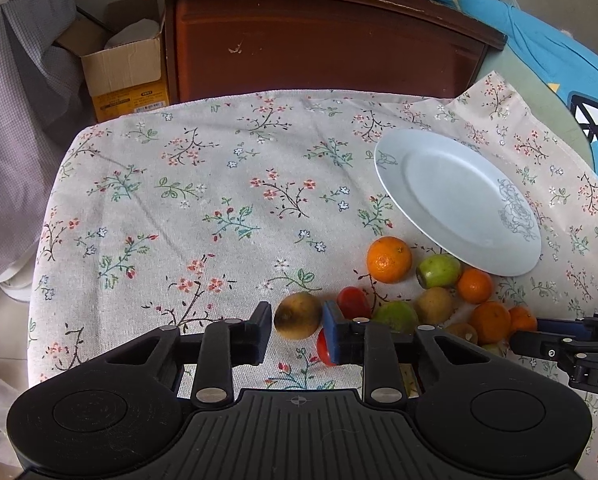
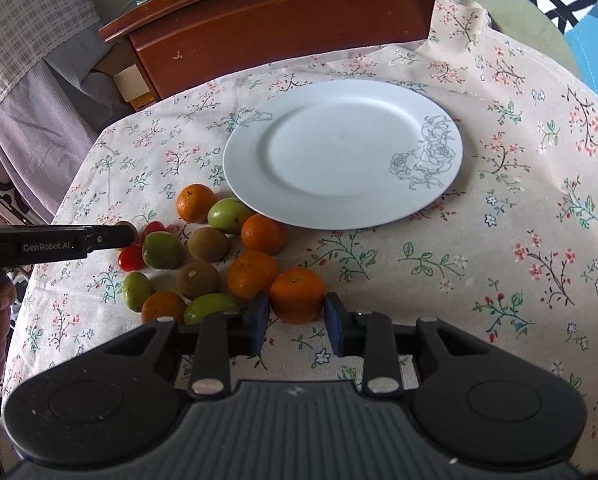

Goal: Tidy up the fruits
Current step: 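Grasp a brown kiwi with the left gripper while the right gripper grasps an orange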

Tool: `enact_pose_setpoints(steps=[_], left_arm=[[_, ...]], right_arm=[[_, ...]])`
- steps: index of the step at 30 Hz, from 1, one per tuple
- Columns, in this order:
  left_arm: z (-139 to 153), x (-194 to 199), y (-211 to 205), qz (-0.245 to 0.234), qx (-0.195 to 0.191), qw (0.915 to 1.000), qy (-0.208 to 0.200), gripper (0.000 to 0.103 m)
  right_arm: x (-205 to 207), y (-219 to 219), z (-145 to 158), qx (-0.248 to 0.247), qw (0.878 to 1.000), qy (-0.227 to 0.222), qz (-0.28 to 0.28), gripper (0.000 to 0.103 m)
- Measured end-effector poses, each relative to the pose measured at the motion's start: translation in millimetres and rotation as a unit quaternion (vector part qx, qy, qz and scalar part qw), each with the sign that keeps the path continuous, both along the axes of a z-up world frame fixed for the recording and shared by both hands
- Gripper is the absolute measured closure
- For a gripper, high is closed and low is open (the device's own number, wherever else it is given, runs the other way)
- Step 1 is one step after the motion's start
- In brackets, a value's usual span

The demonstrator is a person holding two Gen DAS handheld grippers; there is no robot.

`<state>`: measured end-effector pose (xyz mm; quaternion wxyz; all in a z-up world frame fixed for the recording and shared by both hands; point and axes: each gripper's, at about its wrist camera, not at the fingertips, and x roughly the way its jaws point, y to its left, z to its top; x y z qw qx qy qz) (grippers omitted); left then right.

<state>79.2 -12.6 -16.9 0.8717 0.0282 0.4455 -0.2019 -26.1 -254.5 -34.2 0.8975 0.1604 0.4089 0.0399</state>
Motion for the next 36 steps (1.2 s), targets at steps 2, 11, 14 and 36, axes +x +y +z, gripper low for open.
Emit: enact_pose_setpoints(steps=[2,11,14,36], left_arm=[[0,0,0,-0.001,0.002,1.0,-0.002,0.079],[-2,-1,-1,-0.001,-0.004,1.0,-0.003,0.078],[-2,-3,-3,-0.001,0.001,0.9999,-0.011,0.079],[32,-15,-46,-0.042,-0.061,0.9963,-0.044,0.079]], right_arm=[[0,0,0,0.003,1.0,0.001,0.001,0.073],[0,2,1,0.004,1.0,0.001,0.006,0.073],[0,3,2,0.002,1.0,-0.003,0.007,0.073],[6,-17,21,0.017,0.999,-0.039,-0.03,0.081]])
